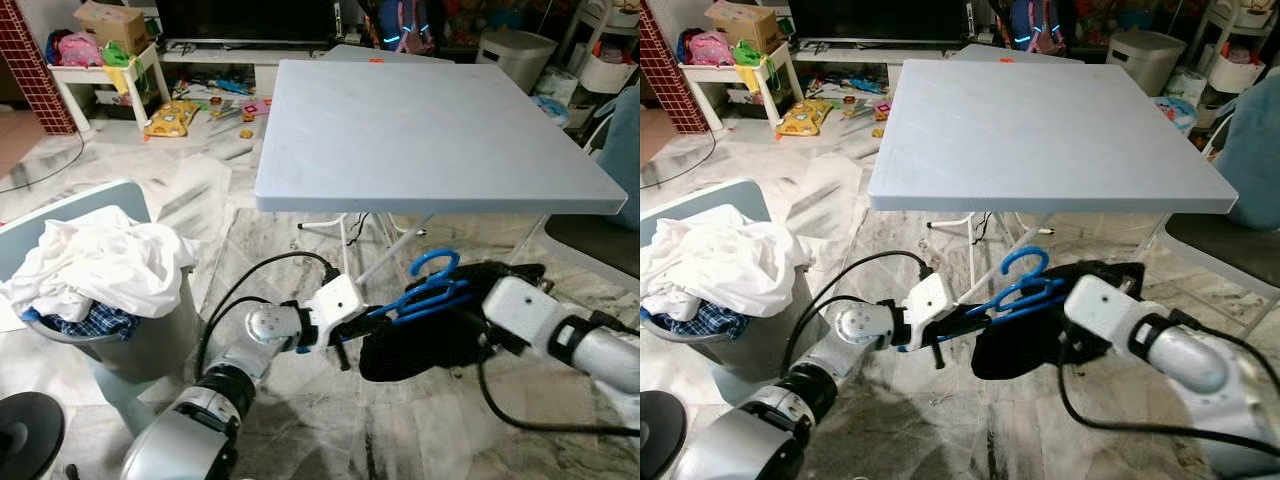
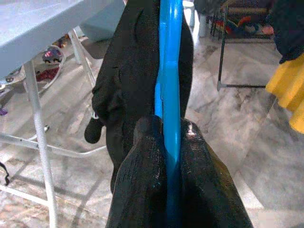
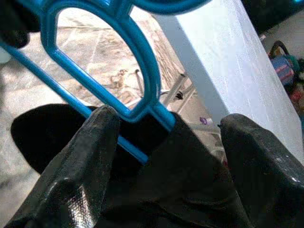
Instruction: Hang hanger
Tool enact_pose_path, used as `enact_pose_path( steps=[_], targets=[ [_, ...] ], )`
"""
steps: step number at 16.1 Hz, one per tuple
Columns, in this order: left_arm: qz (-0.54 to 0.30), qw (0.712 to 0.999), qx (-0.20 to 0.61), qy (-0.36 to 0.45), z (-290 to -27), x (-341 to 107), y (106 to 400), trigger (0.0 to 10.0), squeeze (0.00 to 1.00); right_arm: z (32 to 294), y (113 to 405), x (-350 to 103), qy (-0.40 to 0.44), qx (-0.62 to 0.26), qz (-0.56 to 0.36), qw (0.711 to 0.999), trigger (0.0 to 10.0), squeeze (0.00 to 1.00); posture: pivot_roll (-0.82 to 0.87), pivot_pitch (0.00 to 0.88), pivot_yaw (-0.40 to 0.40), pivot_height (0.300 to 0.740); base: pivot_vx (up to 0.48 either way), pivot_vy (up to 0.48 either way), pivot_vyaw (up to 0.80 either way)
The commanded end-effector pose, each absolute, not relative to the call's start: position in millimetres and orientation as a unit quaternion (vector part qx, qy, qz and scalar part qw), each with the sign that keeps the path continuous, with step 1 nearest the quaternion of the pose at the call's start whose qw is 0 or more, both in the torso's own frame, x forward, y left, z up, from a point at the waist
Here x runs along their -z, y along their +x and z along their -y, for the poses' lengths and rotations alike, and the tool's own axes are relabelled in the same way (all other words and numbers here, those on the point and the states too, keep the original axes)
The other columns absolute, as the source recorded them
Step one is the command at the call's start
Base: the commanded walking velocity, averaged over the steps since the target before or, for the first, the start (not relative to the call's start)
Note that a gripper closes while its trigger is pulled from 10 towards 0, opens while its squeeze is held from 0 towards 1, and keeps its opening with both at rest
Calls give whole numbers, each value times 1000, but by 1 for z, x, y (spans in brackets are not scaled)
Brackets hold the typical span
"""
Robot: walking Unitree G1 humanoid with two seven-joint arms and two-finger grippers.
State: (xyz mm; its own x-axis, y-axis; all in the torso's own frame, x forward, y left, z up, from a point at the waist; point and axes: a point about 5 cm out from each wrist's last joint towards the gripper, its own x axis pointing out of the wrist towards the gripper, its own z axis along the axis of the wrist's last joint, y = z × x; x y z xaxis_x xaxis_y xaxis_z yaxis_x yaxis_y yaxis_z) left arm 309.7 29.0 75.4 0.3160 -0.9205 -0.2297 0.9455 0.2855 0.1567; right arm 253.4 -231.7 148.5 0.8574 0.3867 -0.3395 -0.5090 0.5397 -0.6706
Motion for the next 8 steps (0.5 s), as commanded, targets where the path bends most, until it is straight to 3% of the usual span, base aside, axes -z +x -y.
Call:
enact_pose_path(
  steps=[1,5,8],
  targets=[
    [-19,809,576,115,-26,-88,316,0,0,239,256,-145,-381,-211,-89,896,10000,1000,-71,0,-57,740,0,0,0],
    [-14,810,577,101,-24,-91,316,0,0,237,254,-116,-313,-151,-132,928,10000,1000,-66,0,-52,740,0,0,0],
    [-14,814,571,107,-30,-93,320,0,0,245,253,-105,-290,-86,-144,942,10000,922,-64,0,-42,740,0,0,0]
  ],
)
